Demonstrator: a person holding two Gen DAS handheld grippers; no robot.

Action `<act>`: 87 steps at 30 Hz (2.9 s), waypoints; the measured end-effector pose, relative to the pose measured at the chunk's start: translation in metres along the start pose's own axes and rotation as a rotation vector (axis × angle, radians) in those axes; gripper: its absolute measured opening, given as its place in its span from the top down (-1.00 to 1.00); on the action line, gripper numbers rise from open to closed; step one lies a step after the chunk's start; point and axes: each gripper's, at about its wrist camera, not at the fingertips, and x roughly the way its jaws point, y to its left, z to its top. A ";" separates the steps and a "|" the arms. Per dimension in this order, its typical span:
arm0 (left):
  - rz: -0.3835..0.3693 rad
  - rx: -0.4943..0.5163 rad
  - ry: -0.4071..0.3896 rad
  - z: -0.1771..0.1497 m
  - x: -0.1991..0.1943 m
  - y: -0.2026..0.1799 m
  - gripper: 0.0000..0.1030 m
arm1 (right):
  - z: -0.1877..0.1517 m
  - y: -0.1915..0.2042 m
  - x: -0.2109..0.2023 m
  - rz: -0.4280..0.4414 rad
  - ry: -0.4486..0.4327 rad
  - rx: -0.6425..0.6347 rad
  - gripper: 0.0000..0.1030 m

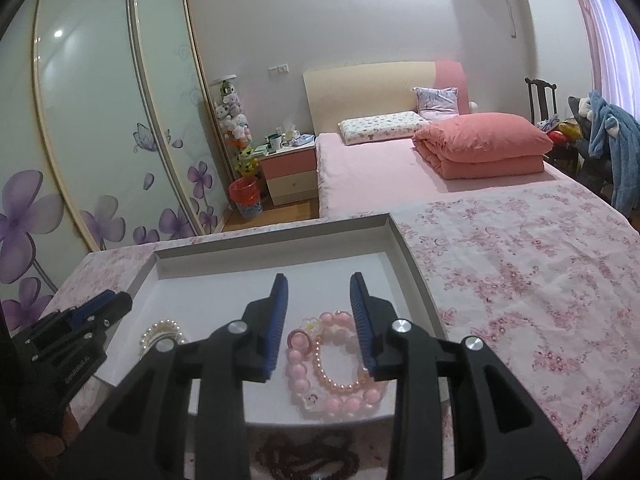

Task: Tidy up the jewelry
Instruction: 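Release the pink beads into the tray while the left tool releases the white pearls, then lift both open tools away from the tray, then grasp the dark brown bead bracelet with the right tool, then move the left tool toward the silver cuff while the right tool holds the brown bracelet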

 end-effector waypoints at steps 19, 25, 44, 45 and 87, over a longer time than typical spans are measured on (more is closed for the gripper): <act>0.022 -0.033 0.005 -0.039 -0.070 0.040 0.33 | -0.050 -0.008 -0.044 -0.012 0.186 -0.077 0.37; 0.041 -0.063 0.011 -0.049 -0.081 0.054 0.18 | -0.068 0.000 -0.034 0.006 0.277 -0.102 0.25; 0.004 -0.110 0.019 -0.057 -0.087 0.060 -0.06 | -0.080 0.017 -0.005 -0.042 0.352 -0.184 0.68; 0.000 -0.110 0.021 -0.057 -0.087 0.059 -0.08 | -0.081 0.015 -0.004 -0.035 0.353 -0.173 0.77; 0.027 0.097 0.305 -0.083 -0.038 0.018 -0.23 | -0.078 -0.009 -0.008 -0.067 0.345 -0.083 0.80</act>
